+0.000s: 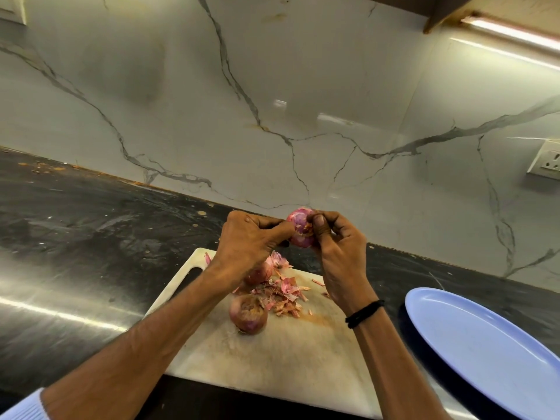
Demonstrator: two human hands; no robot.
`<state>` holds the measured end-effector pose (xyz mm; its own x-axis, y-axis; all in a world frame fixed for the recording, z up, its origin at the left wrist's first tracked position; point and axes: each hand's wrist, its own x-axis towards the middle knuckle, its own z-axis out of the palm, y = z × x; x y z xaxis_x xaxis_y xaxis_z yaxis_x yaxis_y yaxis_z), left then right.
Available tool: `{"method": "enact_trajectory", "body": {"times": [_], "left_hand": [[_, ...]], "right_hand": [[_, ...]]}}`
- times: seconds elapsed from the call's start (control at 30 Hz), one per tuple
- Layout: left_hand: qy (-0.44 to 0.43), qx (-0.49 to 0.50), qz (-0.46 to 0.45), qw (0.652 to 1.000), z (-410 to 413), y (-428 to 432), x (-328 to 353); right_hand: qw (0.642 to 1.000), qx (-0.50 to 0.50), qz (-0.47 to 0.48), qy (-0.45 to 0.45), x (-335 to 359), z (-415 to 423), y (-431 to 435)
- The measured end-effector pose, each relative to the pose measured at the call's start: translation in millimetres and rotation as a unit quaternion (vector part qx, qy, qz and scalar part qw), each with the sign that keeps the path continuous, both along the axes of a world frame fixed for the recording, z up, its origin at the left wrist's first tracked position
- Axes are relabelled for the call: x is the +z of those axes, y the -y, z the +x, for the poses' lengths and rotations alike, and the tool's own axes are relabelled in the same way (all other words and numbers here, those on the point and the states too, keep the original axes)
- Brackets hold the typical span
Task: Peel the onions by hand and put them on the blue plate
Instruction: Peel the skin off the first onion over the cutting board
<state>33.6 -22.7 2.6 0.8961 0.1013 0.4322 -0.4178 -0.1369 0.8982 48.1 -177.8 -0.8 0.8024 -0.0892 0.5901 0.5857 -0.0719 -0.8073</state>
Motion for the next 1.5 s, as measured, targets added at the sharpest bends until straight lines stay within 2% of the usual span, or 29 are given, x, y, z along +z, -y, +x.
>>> {"method": "enact_trajectory", "body": {"times": [0.23, 0.43, 0.63, 0.93, 1.1, 1.27, 1.33, 1.4, 1.5], "left_hand": [[0.014, -0.016, 0.004, 1.0, -0.3, 3.3, -1.9], [0.05, 0.021, 0.034, 0.998, -0.1, 5.3, -3.4], [0.062, 0.054, 0.003, 0.997, -1.1, 11.2, -7.5], [0.017, 0.066, 0.01, 0.998, 3.5, 8.9, -7.5], [0.007, 0.046, -0.056, 0.997, 0.2, 7.3, -2.1], [-0.048, 0.061, -0.109, 0.991, 3.9, 3.6, -2.2], [-0.084, 0.078, -0.092, 0.989, 7.8, 0.8, -5.1], [-0.101, 0.096, -0.027, 0.99, 9.5, -1.5, -8.3], [-0.072, 0.083, 0.026, 0.994, 7.8, -1.0, -8.7]], "right_hand": [[1.0, -0.017, -0.011, 0.001, -0.4, 1.1, 0.6], [1.0, -0.021, -0.004, 0.008, -1.4, 1.6, -1.0], [0.999, -0.025, -0.005, 0.033, -1.0, 1.0, -2.0], [1.0, 0.009, 0.005, 0.012, -1.3, 0.7, -1.3], [0.992, 0.05, 0.112, -0.031, 0.7, 1.4, 0.9], [0.964, 0.13, 0.223, -0.068, 6.8, -1.6, 2.6], [0.954, 0.145, 0.252, -0.078, 8.5, -1.4, 4.9], [0.947, 0.15, 0.271, -0.085, 9.6, -0.8, 7.6], [0.949, 0.144, 0.264, -0.09, 9.8, -0.8, 8.1]]}}
